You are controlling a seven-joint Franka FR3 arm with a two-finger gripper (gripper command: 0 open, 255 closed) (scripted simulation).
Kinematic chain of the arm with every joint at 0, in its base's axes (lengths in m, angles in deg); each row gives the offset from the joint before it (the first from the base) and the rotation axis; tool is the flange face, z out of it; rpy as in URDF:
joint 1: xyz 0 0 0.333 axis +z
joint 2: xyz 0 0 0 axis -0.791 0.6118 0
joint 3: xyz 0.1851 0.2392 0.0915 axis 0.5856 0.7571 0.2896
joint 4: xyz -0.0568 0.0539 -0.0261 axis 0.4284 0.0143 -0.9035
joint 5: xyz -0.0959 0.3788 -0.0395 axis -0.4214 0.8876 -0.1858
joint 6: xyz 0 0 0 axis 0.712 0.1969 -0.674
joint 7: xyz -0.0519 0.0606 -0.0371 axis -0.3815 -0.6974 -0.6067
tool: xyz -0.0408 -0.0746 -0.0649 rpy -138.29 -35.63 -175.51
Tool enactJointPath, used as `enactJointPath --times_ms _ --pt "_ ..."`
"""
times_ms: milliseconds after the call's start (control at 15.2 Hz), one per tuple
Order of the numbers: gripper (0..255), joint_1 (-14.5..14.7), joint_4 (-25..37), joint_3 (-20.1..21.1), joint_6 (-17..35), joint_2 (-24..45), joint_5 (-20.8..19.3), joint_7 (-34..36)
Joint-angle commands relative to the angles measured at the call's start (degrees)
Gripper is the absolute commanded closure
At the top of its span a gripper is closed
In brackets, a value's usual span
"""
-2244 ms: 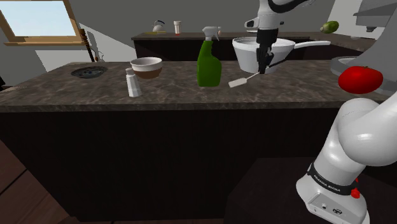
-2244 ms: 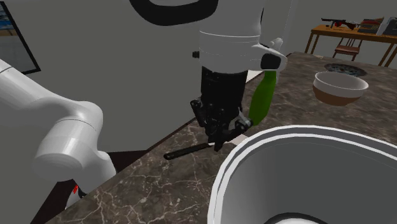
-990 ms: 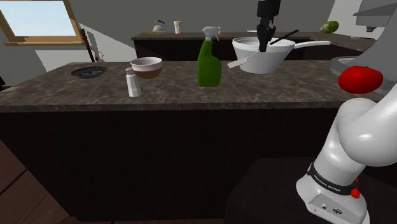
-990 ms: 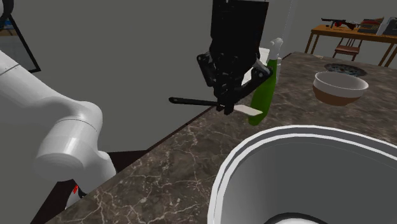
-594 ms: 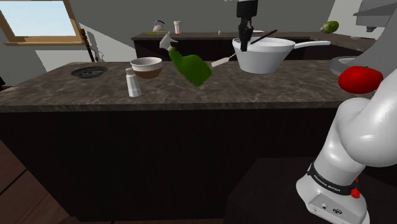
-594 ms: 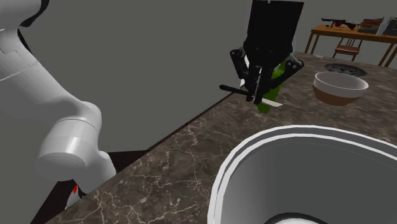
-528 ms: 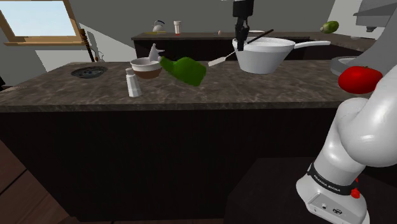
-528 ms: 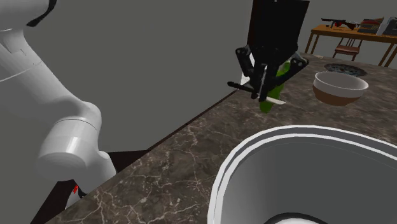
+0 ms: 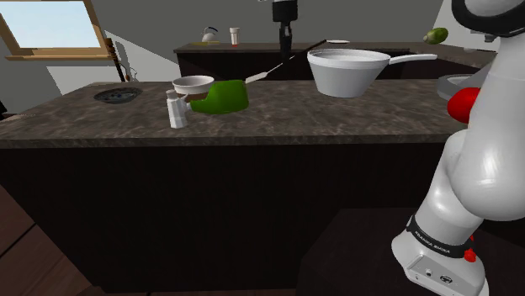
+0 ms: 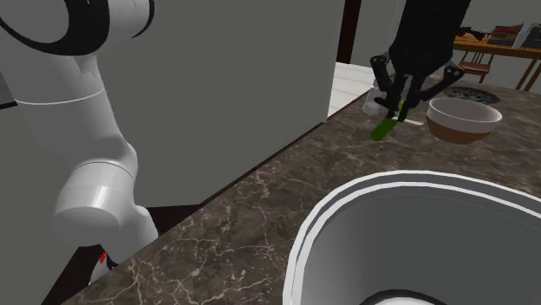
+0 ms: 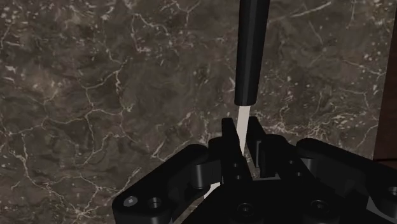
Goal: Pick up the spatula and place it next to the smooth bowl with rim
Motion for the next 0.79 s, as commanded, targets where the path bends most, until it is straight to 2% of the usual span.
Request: enactJointPath --times_ms 0,264,330,726 --pt "255 -0.1 6.7 0.1 -1.8 5.1 1.3 0.1" --pt "255 -1.3 24.8 0.5 -7.5 17.8 4.4 0.8" --pt "255 -2.6 36.1 0.8 -11.8 24.9 6.0 1.2" --pt "255 -0.9 22.7 0.9 -3.6 19.6 4.7 1.6"
